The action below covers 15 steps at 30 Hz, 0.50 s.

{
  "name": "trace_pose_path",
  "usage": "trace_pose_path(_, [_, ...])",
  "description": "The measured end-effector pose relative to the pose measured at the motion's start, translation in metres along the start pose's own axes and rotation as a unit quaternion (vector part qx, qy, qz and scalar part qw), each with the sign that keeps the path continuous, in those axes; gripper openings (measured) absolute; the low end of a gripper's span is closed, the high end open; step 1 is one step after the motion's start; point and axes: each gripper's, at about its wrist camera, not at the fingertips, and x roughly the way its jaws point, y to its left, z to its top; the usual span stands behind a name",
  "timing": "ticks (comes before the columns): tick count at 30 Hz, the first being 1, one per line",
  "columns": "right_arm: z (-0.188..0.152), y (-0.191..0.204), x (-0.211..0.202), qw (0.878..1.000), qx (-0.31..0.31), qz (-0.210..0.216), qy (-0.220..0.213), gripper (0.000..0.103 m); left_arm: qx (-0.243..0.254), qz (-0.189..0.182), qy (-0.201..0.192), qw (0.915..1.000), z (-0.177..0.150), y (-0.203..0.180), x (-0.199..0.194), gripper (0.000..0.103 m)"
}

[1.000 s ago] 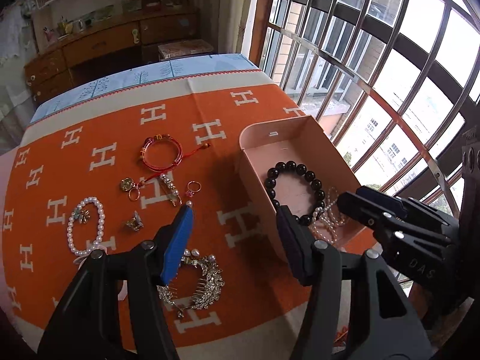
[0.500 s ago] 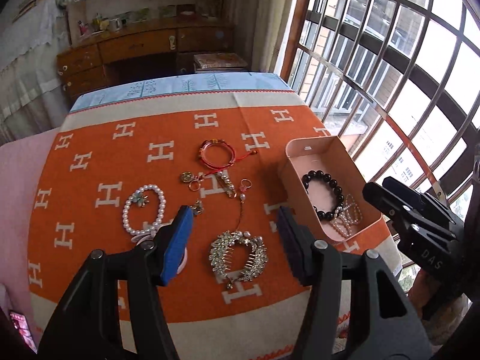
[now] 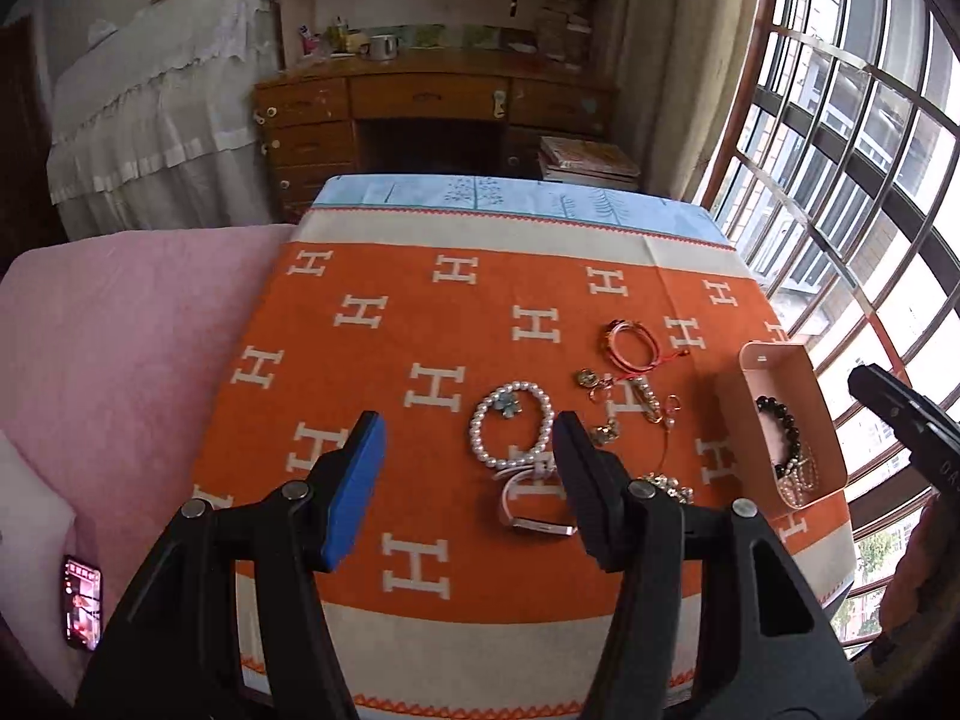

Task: Organize jewelry
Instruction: 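Lift both open tools out of the pink tray, then grasp the pearl flower bracelet with the left tool while the right tool grasps the red bangle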

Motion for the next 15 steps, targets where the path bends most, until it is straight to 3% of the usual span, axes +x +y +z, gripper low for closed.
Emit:
trace_pose_path(8, [0.024,0.034,0.042,0.998,-0.022,0.036,0.054,0.056,0.002,0.002,0.034,0.9994,-0.007,0.011,0.032,0.055])
trace_pose_path(15, [0.02,0.042,0.088,0.993,-0.025,0.044,0.108,0.056,-0.001,-0.015,0.074,0.9972,-0.002,0.013,0.078,0.055])
